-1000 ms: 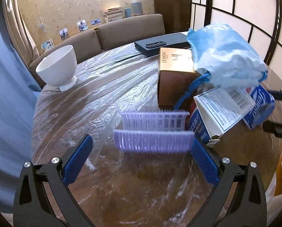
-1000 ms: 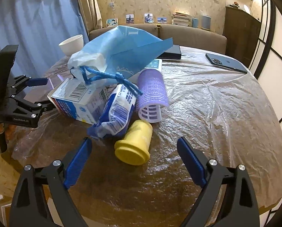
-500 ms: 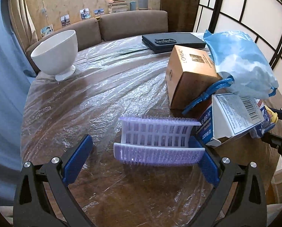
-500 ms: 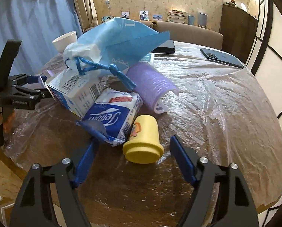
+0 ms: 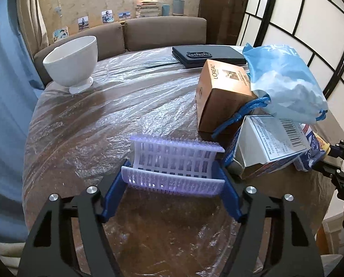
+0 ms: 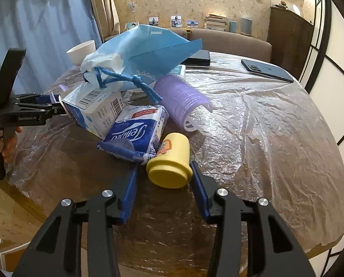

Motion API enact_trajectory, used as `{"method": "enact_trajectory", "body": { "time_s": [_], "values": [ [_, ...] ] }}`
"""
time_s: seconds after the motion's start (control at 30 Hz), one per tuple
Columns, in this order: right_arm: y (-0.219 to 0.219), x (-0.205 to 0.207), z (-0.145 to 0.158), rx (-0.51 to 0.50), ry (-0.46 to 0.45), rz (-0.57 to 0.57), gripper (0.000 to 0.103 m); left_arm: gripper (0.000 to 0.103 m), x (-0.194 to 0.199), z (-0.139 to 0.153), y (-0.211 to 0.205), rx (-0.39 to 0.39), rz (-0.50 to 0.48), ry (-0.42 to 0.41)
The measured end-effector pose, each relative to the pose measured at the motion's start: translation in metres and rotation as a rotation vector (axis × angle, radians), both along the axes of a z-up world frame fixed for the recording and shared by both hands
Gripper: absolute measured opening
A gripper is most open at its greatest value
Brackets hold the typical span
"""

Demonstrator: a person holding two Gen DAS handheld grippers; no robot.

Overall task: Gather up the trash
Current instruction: 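Grasp the lavender basket with the left tool while the right tool grasps the yellow cup, then carry the lavender basket and yellow cup with both tools over the white bin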

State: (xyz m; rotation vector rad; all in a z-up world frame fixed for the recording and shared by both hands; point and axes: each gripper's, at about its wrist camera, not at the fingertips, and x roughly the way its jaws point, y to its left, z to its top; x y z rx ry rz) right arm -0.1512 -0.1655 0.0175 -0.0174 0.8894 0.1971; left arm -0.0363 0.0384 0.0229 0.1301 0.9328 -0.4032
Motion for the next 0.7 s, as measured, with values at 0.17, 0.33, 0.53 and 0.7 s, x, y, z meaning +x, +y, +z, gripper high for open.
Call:
{"method": "enact_trajectory", "body": {
  "time_s": [0.17, 0.33, 0.53, 0.7],
  "values": [
    [-0.002, 0.001, 0.001, 0.016, -0.001, -0.001, 0.036, 0.072, -0.007, 0.001, 0.001, 0.007, 0.016, -0.005],
    [-0.006, -0.003, 0.005, 0.028, -0.006, -0.004, 0.036, 0.072, -0.015, 0.002, 0.005, 0.001, 0.033, 0.001],
    [-0.007, -0.011, 0.009, 0.045, 0.001, 0.014, 0.036, 0.072, -0.022, 0.003, 0.007, -0.019, 0.049, 0.008],
    [-0.008, -0.018, 0.009, 0.061, 0.006, 0.015, 0.036, 0.072, -0.029, 0.005, 0.007, -0.034, 0.057, 0.009]
  ]
}}
